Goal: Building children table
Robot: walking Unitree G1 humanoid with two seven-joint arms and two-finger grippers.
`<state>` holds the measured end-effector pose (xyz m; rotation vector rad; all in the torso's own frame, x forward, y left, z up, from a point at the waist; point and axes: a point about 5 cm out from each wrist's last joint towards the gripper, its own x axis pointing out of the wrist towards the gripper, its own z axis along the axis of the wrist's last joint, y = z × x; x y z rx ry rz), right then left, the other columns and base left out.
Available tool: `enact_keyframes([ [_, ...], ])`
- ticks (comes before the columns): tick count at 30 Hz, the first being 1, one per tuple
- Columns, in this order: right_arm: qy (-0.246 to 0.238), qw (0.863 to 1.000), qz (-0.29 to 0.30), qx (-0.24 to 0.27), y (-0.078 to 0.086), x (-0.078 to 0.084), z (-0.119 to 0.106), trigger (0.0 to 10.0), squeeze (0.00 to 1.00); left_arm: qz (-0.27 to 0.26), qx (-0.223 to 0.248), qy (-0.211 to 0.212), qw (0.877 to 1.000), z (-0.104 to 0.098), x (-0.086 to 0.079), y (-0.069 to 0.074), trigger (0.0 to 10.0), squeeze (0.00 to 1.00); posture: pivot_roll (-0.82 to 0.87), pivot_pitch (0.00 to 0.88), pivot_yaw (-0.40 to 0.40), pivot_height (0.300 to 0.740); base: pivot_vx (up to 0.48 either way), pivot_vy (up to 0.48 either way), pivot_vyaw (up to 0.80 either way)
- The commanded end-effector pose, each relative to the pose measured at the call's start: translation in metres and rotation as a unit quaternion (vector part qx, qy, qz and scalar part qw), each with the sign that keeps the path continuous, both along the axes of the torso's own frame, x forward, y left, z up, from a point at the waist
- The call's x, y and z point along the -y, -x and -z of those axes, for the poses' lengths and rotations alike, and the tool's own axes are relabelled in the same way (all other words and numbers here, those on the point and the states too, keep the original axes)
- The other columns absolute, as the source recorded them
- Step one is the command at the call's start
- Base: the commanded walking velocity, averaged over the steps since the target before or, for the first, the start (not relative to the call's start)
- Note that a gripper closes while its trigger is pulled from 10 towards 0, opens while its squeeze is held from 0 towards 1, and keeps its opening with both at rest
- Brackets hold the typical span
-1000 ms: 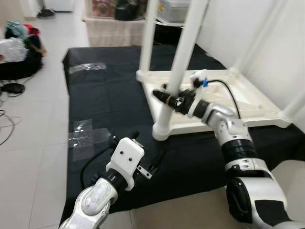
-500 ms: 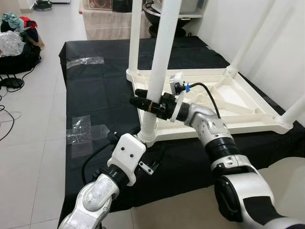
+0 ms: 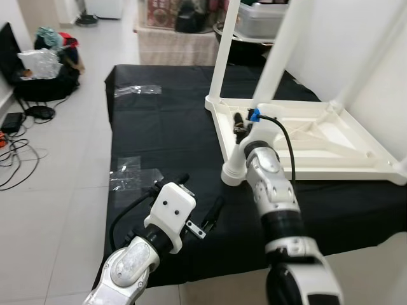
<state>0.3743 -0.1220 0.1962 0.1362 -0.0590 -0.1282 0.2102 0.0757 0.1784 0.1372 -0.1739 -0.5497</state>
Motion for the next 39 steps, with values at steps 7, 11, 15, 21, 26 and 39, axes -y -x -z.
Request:
enact_keyframes([
  [7, -0.027, 0.993, -0.108, 0.042, -0.004, -0.038, -0.014, 10.0, 1.0, 0.005, -0.007, -0.001, 1.0, 0.003, 0.002, 0.0, 10.0, 0.0, 0.08, 0.042, -0.116, 0.74, 0.0, 0.0, 0.0],
  [11, -0.02, 0.984, -0.177, 0.012, -0.016, -0.03, -0.016, 10.0, 0.0, 0.004, -0.005, 0.0, 1.0, 0.003, 0.003, -0.001, 10.0, 0.0, 0.08, 0.041, -0.12, 0.74, 0.0, 0.0, 0.0],
  [15, -0.049, 0.963, -0.266, -0.006, -0.019, -0.029, -0.017, 10.0, 0.0, 0.003, -0.005, 0.001, 1.0, 0.003, 0.002, 0.0, 10.0, 0.0, 0.08, 0.041, -0.12, 0.74, 0.0, 0.0, 0.0],
  [21, -0.024, 0.814, -0.58, 0.01, 0.014, -0.029, -0.02, 10.0, 0.0, 0.004, -0.005, 0.001, 1.0, 0.002, 0.003, 0.0, 10.0, 0.0, 0.09, 0.041, -0.126, 0.74, 0.0, 0.0, 0.0],
  [26, -0.027, 0.758, -0.652, 0.009, 0.019, -0.033, -0.016, 10.0, 0.0, 0.004, -0.005, 0.002, 1.0, 0.002, 0.002, 0.0, 10.0, 0.0, 0.09, 0.039, -0.124, 0.74, 0.0, 0.0, 0.0],
  [39, -0.017, 0.878, -0.478, 0.003, -0.014, -0.046, -0.008, 0.0, 0.0, 0.005, -0.006, -0.001, 1.0, 0.003, 0.004, 0.002, 10.0, 0.0, 0.1, 0.038, -0.13, 0.74, 0.0, 0.0, 0.0],
])
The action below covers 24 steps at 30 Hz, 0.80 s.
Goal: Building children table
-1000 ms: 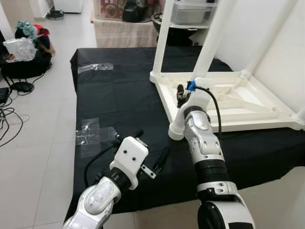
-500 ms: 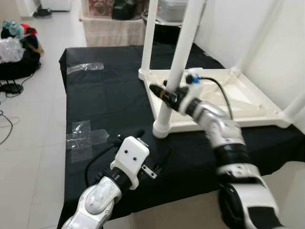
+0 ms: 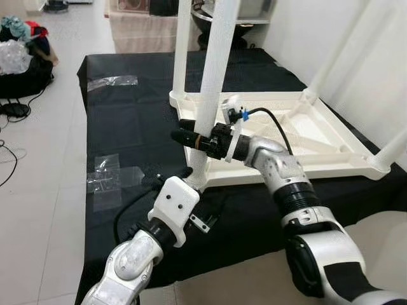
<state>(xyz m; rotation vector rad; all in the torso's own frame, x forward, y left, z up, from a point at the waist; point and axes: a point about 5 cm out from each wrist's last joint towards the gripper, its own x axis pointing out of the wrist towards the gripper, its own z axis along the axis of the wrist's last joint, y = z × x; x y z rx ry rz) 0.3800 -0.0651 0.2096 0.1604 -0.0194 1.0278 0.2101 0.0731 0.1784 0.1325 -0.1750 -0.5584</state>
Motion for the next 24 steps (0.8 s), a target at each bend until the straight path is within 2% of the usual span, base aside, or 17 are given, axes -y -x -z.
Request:
enact_keyframes([
  [1, -0.003, 0.997, 0.079, -0.025, -0.008, 0.01, 0.006, 0.0, 0.0, 0.0, -0.006, -0.003, 1.0, 0.002, 0.001, 0.002, 10.0, 0.0, 0.1, 0.038, -0.13, 0.74, 0.0, 0.0, 0.0],
  [2, -0.008, 0.985, 0.17, -0.033, -0.016, 0.02, 0.005, 0.0, 0.0, -0.001, -0.006, -0.003, 1.0, 0.003, 0.001, 0.002, 10.0, 0.0, 0.1, 0.045, -0.13, 0.74, 0.0, 0.0, 0.0],
  [4, -0.012, 0.973, 0.228, -0.039, -0.019, 0.027, 0.005, 0.0, 0.0, -0.001, -0.007, -0.002, 1.0, 0.003, 0.001, 0.002, 10.0, 0.0, 0.1, 0.043, -0.129, 0.74, 0.0, 0.0, 0.0],
  [5, -0.012, 0.973, 0.228, -0.039, -0.019, 0.027, 0.005, 0.0, 0.0, -0.001, -0.007, -0.002, 1.0, 0.003, 0.001, 0.002, 10.0, 0.0, 0.1, 0.043, -0.129, 0.74, 0.0, 0.0, 0.0],
  [6, -0.008, 0.937, 0.346, -0.051, -0.023, 0.046, 0.009, 0.0, 0.0, -0.001, -0.007, -0.001, 1.0, 0.003, 0.001, 0.002, 10.0, 0.0, 0.09, 0.044, -0.125, 0.74, 0.0, 0.0, 0.0],
  [7, -0.008, 0.937, 0.346, -0.051, -0.023, 0.046, 0.009, 0.0, 0.0, -0.001, -0.007, -0.001, 1.0, 0.003, 0.001, 0.002, 10.0, 0.0, 0.09, 0.044, -0.125, 0.74, 0.0, 0.0, 0.0],
  [9, 0.0, 0.874, 0.483, -0.053, -0.021, 0.07, 0.012, 0.0, 0.0, 0.002, -0.007, -0.001, 1.0, 0.003, 0.002, 0.002, 10.0, 0.0, 0.09, 0.044, -0.123, 0.74, 0.0, 0.0, 0.0],
  [10, 0.0, 0.874, 0.483, -0.053, -0.021, 0.07, 0.012, 0.0, 0.0, 0.002, -0.007, -0.001, 1.0, 0.003, 0.002, 0.002, 10.0, 0.0, 0.09, 0.044, -0.123, 0.74, 0.0, 0.0, 0.0],
  [11, -0.003, 0.838, 0.543, -0.054, -0.015, 0.077, 0.013, 0.0, 0.0, 0.004, -0.005, -0.001, 1.0, 0.003, 0.002, 0.0, 10.0, 0.0, 0.08, 0.043, -0.119, 0.74, 0.0, 0.0, 0.0],
  [12, -0.007, 0.816, 0.575, -0.056, -0.009, 0.076, 0.014, 0.0, 0.0, 0.005, -0.004, -0.001, 1.0, 0.002, 0.003, -0.001, 10.0, 0.0, 0.08, 0.041, -0.119, 0.74, 0.0, 0.0, 0.0],
  [16, -0.015, 0.81, 0.583, -0.069, -0.001, 0.061, 0.016, 0.0, 0.0, 0.004, -0.002, -0.001, 1.0, 0.001, 0.003, -0.002, 10.0, 0.0, 0.08, 0.041, -0.121, 0.74, 0.0, 0.0, 0.0],
  [17, -0.023, 0.827, 0.558, -0.071, -0.002, 0.046, 0.014, 10.0, 0.0, 0.005, -0.003, -0.002, 1.0, 0.002, 0.002, -0.001, 10.0, 0.0, 0.08, 0.038, -0.12, 0.74, 0.0, 0.0, 0.0],
  [18, -0.03, 0.841, 0.536, -0.062, -0.003, 0.036, 0.011, 10.0, 0.0, 0.006, -0.004, -0.003, 1.0, 0.003, 0.002, 0.0, 10.0, 0.0, 0.08, 0.038, -0.121, 0.74, 0.0, 0.0, 0.0],
  [19, -0.03, 0.841, 0.536, -0.062, -0.003, 0.036, 0.011, 10.0, 0.0, 0.006, -0.004, -0.003, 1.0, 0.003, 0.002, 0.0, 10.0, 0.0, 0.08, 0.038, -0.121, 0.74, 0.0, 0.0, 0.0],
  [20, -0.049, 0.871, 0.485, -0.054, -0.004, 0.021, 0.006, 10.0, 1.0, 0.007, -0.005, -0.005, 1.0, 0.004, 0.001, 0.001, 10.0, 0.0, 0.08, 0.037, -0.122, 0.74, 0.0, 0.0, 0.0],
  [23, -0.055, 0.883, 0.465, -0.032, -0.004, 0.015, 0.0, 10.0, 1.0, 0.007, -0.006, -0.007, 1.0, 0.005, 0.001, 0.001, 10.0, 0.0, 0.08, 0.036, -0.122, 0.74, 0.0, 0.0, 0.0],
  [24, -0.055, 0.895, 0.443, -0.021, -0.006, 0.013, -0.003, 10.0, 1.0, 0.006, -0.004, -0.007, 1.0, 0.004, 0.001, 0.0, 10.0, 0.0, 0.09, 0.036, -0.124, 0.74, 0.0, 0.0, 0.0],
])
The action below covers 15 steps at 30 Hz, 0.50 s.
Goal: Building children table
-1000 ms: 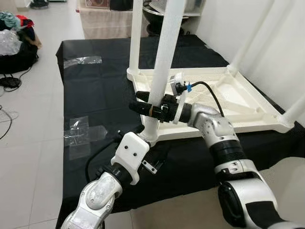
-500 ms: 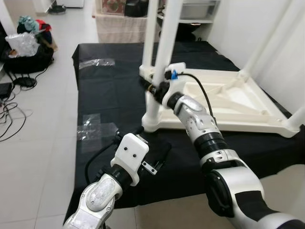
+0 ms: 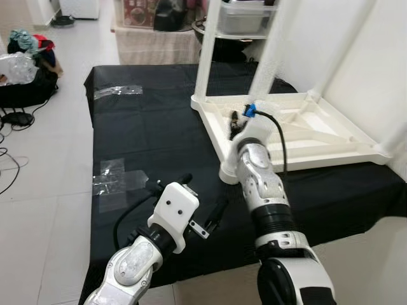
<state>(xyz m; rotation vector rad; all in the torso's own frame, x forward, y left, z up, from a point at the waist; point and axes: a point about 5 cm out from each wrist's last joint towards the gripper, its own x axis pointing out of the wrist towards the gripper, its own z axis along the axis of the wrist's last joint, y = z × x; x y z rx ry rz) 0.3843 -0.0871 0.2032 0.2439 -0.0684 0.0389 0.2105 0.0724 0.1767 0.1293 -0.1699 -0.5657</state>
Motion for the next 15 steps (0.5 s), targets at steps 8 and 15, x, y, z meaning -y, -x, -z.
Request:
enact_keyframes([
  [8, -0.036, 0.95, -0.309, 0.025, -0.002, -0.003, -0.012, 10.0, 0.0, -0.001, -0.001, 0.0, 1.0, 0.001, 0.002, -0.001, 10.0, 0.0, 0.08, 0.039, -0.125, 0.74, 0.0, 0.0, 0.0],
  [15, 0.03, 0.822, -0.567, 0.035, 0.033, 0.002, -0.004, 10.0, 0.0, 0.001, -0.001, -0.003, 1.0, 0.001, 0.001, 0.0, 10.0, 0.0, 0.08, 0.038, -0.122, 0.74, 0.0, 0.0, 0.0],
])
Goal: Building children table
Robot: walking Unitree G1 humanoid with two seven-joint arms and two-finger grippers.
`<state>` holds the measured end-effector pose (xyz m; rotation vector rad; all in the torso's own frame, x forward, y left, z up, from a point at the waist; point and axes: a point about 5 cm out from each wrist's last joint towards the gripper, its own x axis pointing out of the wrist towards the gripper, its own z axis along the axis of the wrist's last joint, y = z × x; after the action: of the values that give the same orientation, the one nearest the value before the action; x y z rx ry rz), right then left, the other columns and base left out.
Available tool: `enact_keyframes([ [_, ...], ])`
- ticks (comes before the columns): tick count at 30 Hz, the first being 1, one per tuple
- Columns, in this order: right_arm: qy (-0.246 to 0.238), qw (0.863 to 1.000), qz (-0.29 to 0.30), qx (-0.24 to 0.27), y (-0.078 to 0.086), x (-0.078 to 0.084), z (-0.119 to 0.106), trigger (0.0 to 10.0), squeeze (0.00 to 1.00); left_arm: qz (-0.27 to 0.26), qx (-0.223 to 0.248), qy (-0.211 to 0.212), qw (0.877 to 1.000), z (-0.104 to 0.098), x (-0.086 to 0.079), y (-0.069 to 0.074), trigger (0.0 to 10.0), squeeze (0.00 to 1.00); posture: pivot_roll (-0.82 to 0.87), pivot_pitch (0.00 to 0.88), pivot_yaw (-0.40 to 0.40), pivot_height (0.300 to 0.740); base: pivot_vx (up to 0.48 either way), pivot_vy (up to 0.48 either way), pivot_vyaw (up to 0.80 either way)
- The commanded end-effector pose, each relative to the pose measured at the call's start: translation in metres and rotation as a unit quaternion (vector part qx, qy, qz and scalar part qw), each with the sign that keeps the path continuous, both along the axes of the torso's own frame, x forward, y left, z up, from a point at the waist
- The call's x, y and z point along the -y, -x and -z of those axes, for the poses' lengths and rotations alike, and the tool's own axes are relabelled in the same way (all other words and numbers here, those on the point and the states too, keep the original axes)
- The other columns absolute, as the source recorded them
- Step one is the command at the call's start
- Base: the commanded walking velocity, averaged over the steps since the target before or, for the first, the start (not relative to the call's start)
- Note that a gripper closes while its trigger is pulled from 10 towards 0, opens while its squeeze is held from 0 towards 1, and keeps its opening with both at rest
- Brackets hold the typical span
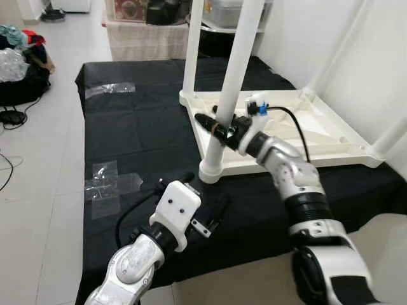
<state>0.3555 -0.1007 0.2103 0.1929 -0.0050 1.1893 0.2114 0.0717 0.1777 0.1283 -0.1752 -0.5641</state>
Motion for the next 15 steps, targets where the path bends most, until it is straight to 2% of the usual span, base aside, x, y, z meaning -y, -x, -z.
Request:
enact_keyframes([
  [1, -0.003, 0.997, -0.071, -0.007, 0.009, -0.012, 0.003, 10.0, 0.0, 0.002, -0.004, -0.004, 1.0, 0.002, 0.001, 0.001, 10.0, 0.0, 0.09, 0.038, -0.121, 0.74, 0.0, 0.0, 0.0],
  [2, -0.004, 0.995, -0.095, -0.009, 0.01, -0.016, 0.003, 10.0, 0.0, 0.003, -0.003, -0.004, 1.0, 0.002, 0.001, 0.001, 10.0, 0.0, 0.09, 0.038, -0.121, 0.74, 0.0, 0.0, 0.0],
  [4, 0.0, 0.995, -0.099, -0.007, 0.009, -0.021, 0.005, 10.0, 0.0, 0.003, -0.003, -0.004, 1.0, 0.002, 0.002, 0.001, 10.0, 0.0, 0.09, 0.037, -0.12, 0.74, 0.0, 0.0, 0.0],
  [8, 0.017, 0.997, -0.078, 0.005, 0.003, -0.031, 0.011, 10.0, 0.0, 0.004, -0.003, -0.003, 1.0, 0.001, 0.003, 0.001, 10.0, 0.0, 0.09, 0.038, -0.123, 0.74, 0.0, 0.0, 0.0],
  [9, 0.015, 0.998, -0.055, 0.006, -0.002, -0.034, 0.011, 0.0, 0.0, 0.004, -0.003, -0.003, 1.0, 0.001, 0.003, 0.001, 10.0, 0.0, 0.1, 0.041, -0.126, 0.74, 0.0, 0.0, 0.0],
  [11, 0.001, 1.0, -0.017, 0.012, -0.009, -0.035, 0.007, 0.0, 0.0, 0.002, -0.003, -0.003, 1.0, 0.001, 0.003, 0.001, 10.0, 0.0, 0.1, 0.043, -0.127, 0.74, 0.0, 0.0, 0.0],
  [13, -0.002, 1.0, -0.012, 0.013, -0.01, -0.035, 0.006, 0.0, 0.0, 0.002, -0.003, -0.004, 1.0, 0.001, 0.003, 0.002, 10.0, 0.0, 0.1, 0.043, -0.127, 0.74, 0.0, 0.0, 0.0],
  [14, -0.001, 0.999, 0.032, 0.012, -0.015, -0.033, 0.004, 0.0, 0.0, 0.001, -0.004, -0.004, 1.0, 0.001, 0.002, 0.002, 10.0, 0.0, 0.1, 0.044, -0.128, 0.74, 0.0, 0.0, 0.0],
  [15, -0.001, 0.999, 0.032, 0.012, -0.015, -0.033, 0.004, 0.0, 0.0, 0.001, -0.004, -0.004, 1.0, 0.001, 0.002, 0.002, 10.0, 0.0, 0.1, 0.044, -0.128, 0.74, 0.0, 0.0, 0.0],
])
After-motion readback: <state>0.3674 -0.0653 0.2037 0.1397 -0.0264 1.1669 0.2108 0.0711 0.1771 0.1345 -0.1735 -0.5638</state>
